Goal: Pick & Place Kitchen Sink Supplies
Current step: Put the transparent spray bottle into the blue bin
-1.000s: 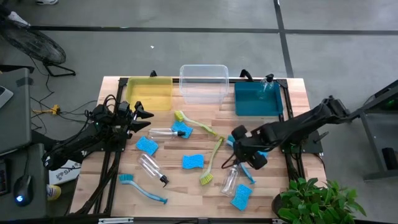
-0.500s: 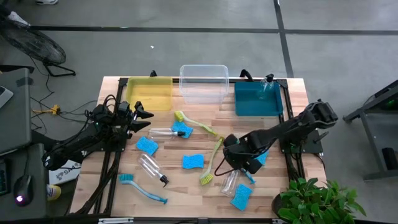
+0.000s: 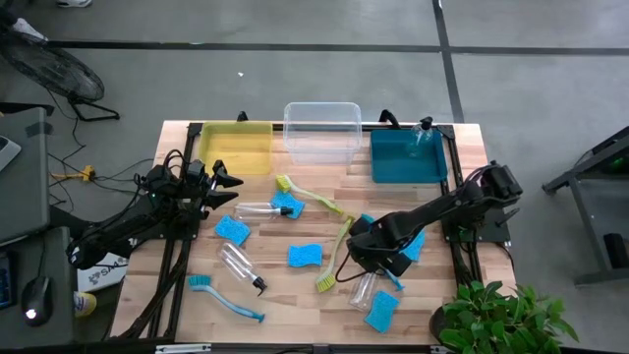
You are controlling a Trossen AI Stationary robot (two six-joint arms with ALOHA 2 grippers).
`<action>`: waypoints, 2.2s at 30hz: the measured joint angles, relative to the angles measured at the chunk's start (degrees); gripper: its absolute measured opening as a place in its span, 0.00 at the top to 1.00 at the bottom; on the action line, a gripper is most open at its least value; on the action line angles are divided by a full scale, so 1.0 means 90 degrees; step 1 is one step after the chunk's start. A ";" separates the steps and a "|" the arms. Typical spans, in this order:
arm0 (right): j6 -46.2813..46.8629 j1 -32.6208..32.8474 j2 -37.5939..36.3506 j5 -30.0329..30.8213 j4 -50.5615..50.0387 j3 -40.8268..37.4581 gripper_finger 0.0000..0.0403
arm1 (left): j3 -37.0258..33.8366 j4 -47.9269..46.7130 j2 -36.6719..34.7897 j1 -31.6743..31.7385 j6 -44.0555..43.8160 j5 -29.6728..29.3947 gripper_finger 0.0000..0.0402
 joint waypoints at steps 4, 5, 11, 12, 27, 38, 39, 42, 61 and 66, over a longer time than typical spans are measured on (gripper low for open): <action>0.0003 0.0000 0.0041 -0.0070 0.0037 0.0000 0.37 | -0.0001 -0.0001 0.0000 -0.0001 0.0001 -0.0001 0.48; 0.0003 0.0000 0.0041 -0.0056 0.0052 0.0000 0.37 | -0.0002 0.0000 0.0000 0.0002 0.0000 0.0000 0.48; 0.0032 -0.0002 0.0155 -0.0047 0.0118 0.0000 0.37 | -0.0001 -0.0001 0.0000 -0.0001 0.0001 0.0000 0.48; 0.0032 0.0000 0.0206 -0.0046 0.0132 -0.0005 0.37 | 0.0000 -0.0001 0.0002 0.0002 -0.0002 0.0000 0.48; 0.0017 -0.0001 0.0333 -0.0014 0.0425 -0.0012 0.42 | 0.0000 -0.0001 0.0001 -0.0001 0.0001 0.0000 0.48; 0.0011 -0.0002 0.0333 0.0334 0.0415 -0.0012 0.58 | 0.0000 -0.0001 0.0002 -0.0001 0.0001 0.0000 0.48; 0.0011 -0.0001 0.0333 0.0334 0.0415 -0.0012 0.60 | 0.0000 -0.0001 0.0002 0.0002 0.0001 0.0000 0.48; 0.0011 0.0000 0.0333 0.0332 0.0415 -0.0012 0.63 | 0.0000 -0.0001 0.0000 -0.0001 -0.0002 -0.0002 0.48; 0.1293 -0.0002 0.0277 0.0549 0.0416 0.0012 0.67 | 0.0000 -0.0001 0.0000 -0.0001 -0.0002 -0.0002 0.48; 0.1588 -0.0002 0.0238 0.0620 -0.0087 0.0284 0.67 | 0.0000 -0.0001 0.0000 0.0001 -0.0001 -0.0002 0.48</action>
